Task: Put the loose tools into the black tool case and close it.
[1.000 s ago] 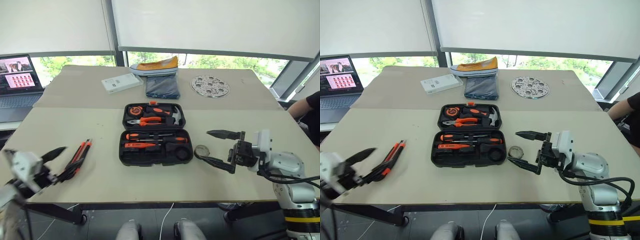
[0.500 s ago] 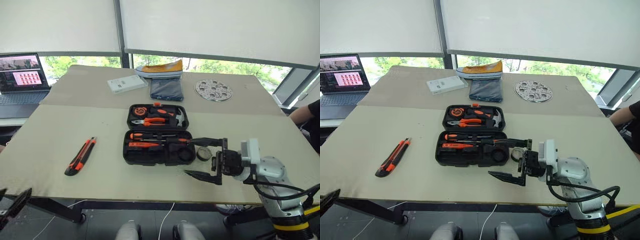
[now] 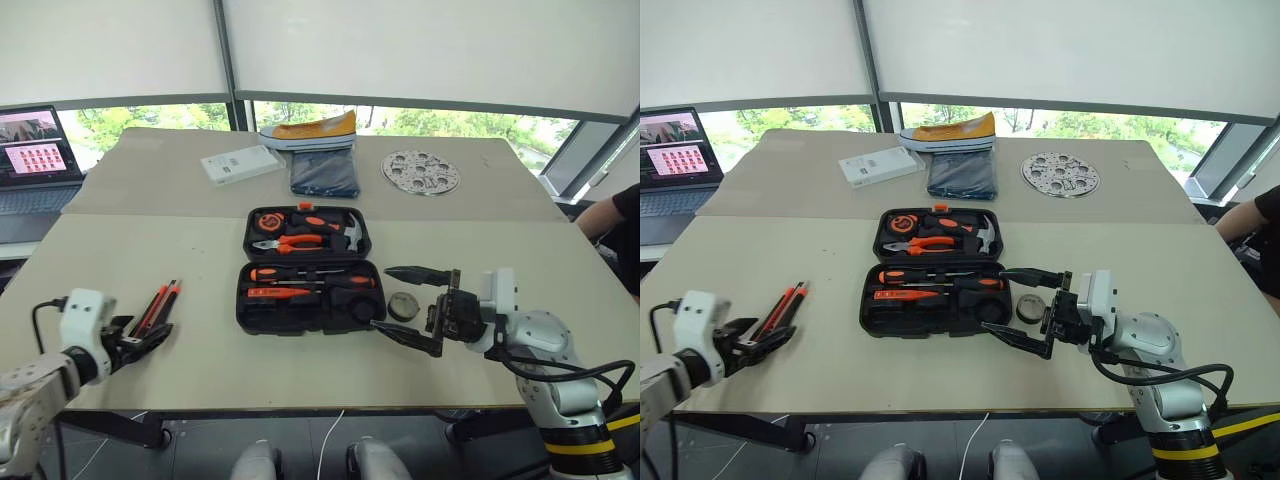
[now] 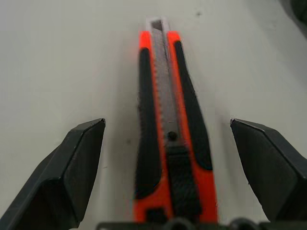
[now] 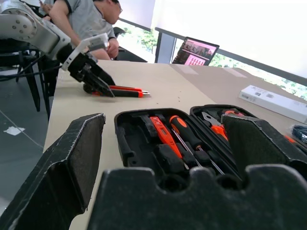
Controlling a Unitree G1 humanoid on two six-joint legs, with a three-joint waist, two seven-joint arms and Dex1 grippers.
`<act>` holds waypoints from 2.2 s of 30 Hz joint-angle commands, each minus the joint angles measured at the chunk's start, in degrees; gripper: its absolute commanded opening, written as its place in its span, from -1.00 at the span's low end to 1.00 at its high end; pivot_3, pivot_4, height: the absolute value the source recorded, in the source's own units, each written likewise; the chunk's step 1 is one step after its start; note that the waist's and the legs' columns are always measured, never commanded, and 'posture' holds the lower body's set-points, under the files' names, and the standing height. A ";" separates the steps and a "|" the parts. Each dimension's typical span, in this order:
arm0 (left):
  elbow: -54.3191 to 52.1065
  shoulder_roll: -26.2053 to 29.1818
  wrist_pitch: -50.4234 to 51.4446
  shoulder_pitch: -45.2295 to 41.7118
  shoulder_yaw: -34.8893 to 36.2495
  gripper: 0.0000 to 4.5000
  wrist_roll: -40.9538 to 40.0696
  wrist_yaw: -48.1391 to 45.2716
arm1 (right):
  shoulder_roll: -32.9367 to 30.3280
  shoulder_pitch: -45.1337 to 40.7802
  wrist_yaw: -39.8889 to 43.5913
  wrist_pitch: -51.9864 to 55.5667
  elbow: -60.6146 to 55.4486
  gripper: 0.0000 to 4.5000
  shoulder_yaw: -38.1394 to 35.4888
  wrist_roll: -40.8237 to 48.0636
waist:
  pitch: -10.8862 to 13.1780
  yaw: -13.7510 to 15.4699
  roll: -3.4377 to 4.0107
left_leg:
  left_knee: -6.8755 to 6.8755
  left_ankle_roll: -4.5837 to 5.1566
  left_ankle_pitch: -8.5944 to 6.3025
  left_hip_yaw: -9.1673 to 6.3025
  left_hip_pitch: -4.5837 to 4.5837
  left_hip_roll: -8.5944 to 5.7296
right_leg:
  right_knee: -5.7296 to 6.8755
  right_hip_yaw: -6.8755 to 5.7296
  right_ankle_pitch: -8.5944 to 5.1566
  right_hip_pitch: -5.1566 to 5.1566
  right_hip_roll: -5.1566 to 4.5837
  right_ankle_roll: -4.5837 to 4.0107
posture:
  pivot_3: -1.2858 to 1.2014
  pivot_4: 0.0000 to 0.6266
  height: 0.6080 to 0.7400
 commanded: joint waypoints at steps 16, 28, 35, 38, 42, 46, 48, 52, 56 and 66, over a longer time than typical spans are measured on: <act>-0.04 8.16 -14.62 -14.80 -10.28 -0.29 -3.17 -37.99 | -7.98 5.41 0.41 5.31 -1.15 1.00 -8.72 4.15 | 0.08 1.34 -0.09 | 0.03 -0.07 0.05 0.25 -0.13 -0.03 | -0.05 -0.13 -0.05 -0.05 -0.14 -0.07 | 0.03 -0.52 1.00; 10.08 0.37 -24.80 -41.59 -39.30 -0.29 18.41 -46.07 | -8.88 6.70 1.59 1.48 2.42 1.00 -10.29 0.83 | -0.03 0.71 0.25 | 0.07 0.21 -0.02 0.33 -0.27 -0.11 | -0.64 0.38 0.18 0.09 0.42 0.33 | 0.03 -0.52 1.00; 16.06 -4.44 -28.14 -45.83 -44.59 -0.29 25.88 -44.68 | -8.00 10.16 -0.37 1.89 -0.61 1.00 -11.03 1.05 | -0.03 0.78 0.25 | 0.09 0.22 -0.02 0.34 -0.25 -0.09 | -0.62 0.53 0.17 0.09 0.50 0.35 | 0.03 -0.52 1.00; 16.69 -6.26 -27.83 -46.27 -45.38 -0.29 27.92 -43.47 | -7.63 11.71 -1.38 1.77 -1.97 1.00 -11.14 1.06 | -0.03 0.93 0.25 | 0.25 0.22 -0.02 0.33 -0.30 -0.08 | -0.55 0.53 0.17 0.10 0.50 0.37 | 0.03 -0.52 1.00; 16.24 -7.99 -26.42 -45.95 -45.00 -0.29 28.01 -42.93 | -7.13 13.17 -2.65 1.48 -2.77 1.00 -11.58 0.86 | -0.03 1.17 0.24 | 0.46 0.24 -0.04 0.32 -0.34 -0.07 | -0.52 0.55 0.20 0.14 0.50 0.44 | 0.03 -0.52 1.00; 16.18 -8.01 -26.01 -45.58 -46.07 -0.29 29.73 -42.82 | -6.91 13.67 -3.33 1.31 -3.17 1.00 -11.55 0.73 | -0.03 1.16 0.25 | 0.54 0.24 -0.04 0.32 -0.35 -0.07 | -0.50 0.59 0.23 0.15 0.50 0.50 | 0.03 -0.52 1.00; 16.34 -7.82 -26.37 -45.34 -46.28 -0.29 30.45 -42.81 | -6.94 13.62 -3.59 1.29 -3.21 1.00 -11.58 0.73 | -0.03 1.15 0.25 | 0.54 0.24 -0.04 0.32 -0.34 -0.07 | -0.49 0.60 0.23 0.15 0.51 0.50 | 0.03 -0.52 1.00; 16.07 -8.02 -25.92 -44.78 -45.76 -0.29 30.71 -42.82 | -7.02 13.42 -3.76 1.28 -3.06 1.00 -11.62 0.71 | -0.03 1.20 0.25 | 0.54 0.24 -0.04 0.32 -0.35 -0.07 | -0.49 0.60 0.24 0.15 0.52 0.49 | 0.03 -0.52 1.00; 15.88 -8.51 -25.66 -44.25 -45.10 -0.29 30.82 -41.66 | -7.04 13.36 -4.02 1.23 -3.07 1.00 -11.46 0.69 | -0.03 1.23 0.25 | 0.54 0.24 -0.04 0.32 -0.35 -0.07 | -0.49 0.60 0.24 0.15 0.52 0.48 | 0.03 -0.52 1.00; 17.77 -11.36 -28.84 -46.18 -35.77 0.77 19.52 -45.46 | -7.39 9.60 -3.67 1.72 -1.58 1.00 -10.08 0.41 | -0.03 1.23 0.25 | 0.59 0.25 -0.04 0.32 -0.39 -0.07 | -0.48 0.60 0.25 0.14 0.52 0.49 | 0.03 -0.52 1.00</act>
